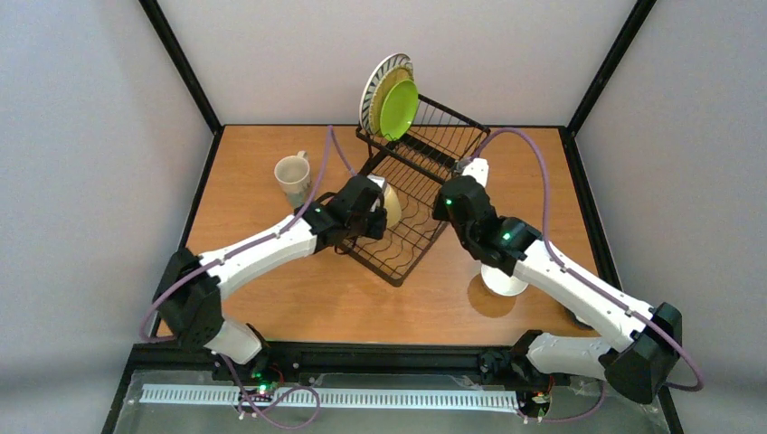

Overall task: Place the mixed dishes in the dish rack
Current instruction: Place the upside down cup on the dish rack.

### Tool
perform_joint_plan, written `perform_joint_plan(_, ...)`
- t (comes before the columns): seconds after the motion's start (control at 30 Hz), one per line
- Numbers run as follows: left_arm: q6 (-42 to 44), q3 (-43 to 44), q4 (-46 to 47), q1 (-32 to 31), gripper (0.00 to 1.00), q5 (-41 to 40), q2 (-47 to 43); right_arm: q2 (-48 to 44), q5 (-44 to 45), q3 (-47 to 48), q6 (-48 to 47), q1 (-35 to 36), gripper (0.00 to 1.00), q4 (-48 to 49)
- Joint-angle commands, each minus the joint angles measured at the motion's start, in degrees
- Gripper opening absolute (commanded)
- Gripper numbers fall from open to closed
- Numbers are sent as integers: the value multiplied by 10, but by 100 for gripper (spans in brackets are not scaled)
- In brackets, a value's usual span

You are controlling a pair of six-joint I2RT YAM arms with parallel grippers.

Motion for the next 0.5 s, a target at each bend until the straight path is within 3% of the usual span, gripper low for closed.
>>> perform_joint_plan(0.0,64,64,42,3,0,-27,42,-19,18,-10,4,-39,71,0)
perform_joint_plan(0.47,141,179,89,3,0,-49,234,15,-39,4,-18,-140,72,49)
